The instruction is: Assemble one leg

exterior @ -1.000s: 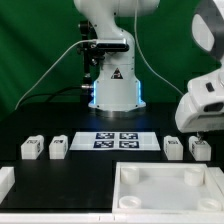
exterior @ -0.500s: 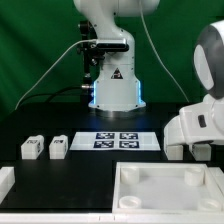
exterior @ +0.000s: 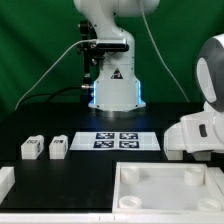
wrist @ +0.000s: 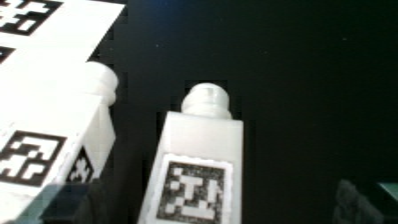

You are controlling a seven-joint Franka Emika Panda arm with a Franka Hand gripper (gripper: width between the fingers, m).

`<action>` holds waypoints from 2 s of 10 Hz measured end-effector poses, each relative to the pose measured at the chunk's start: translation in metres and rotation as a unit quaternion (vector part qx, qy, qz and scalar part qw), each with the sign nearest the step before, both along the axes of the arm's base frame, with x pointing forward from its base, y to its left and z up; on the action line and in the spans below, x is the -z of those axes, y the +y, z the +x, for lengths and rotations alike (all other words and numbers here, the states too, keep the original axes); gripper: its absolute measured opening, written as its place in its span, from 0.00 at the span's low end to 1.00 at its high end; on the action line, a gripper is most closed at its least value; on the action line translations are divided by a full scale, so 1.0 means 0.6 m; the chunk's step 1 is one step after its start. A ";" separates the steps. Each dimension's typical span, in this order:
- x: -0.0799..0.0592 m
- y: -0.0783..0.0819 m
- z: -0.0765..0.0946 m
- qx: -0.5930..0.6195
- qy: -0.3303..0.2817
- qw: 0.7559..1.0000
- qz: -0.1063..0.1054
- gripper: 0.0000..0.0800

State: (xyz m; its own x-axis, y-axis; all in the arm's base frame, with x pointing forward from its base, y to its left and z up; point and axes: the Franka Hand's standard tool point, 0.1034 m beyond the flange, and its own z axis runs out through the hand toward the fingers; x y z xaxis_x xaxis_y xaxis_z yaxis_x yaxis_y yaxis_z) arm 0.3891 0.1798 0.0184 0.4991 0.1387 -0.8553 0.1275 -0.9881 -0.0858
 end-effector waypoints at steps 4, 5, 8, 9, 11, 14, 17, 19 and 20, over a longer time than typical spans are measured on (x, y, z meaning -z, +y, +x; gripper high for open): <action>0.021 0.004 -0.017 -0.006 -0.012 1.000 0.007 0.81; 0.021 0.004 -0.017 -0.005 -0.012 1.000 0.007 0.81; 0.021 0.004 -0.017 -0.005 -0.012 1.000 0.007 0.41; 0.021 0.004 -0.017 -0.005 -0.012 1.000 0.007 0.36; 0.021 0.004 -0.017 -0.005 -0.012 1.000 0.007 0.36; 0.021 0.004 -0.017 -0.005 -0.012 1.000 0.007 0.36; -0.049 -0.028 0.038 -0.019 -0.014 0.999 0.043 0.36; -0.128 -0.063 0.085 -0.002 -0.051 0.997 0.049 0.36; -0.158 -0.075 0.112 0.009 -0.105 0.993 0.051 0.36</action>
Offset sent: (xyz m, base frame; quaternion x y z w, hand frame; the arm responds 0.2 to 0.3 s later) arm -0.0063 -0.0072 -0.0111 -0.0354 0.0293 -0.0280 0.9986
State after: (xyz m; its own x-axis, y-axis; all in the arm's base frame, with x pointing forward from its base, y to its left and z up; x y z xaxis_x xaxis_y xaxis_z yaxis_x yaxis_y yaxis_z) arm 0.4562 0.1349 0.1134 0.6674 0.2083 -0.7149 0.1358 -0.9780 -0.1582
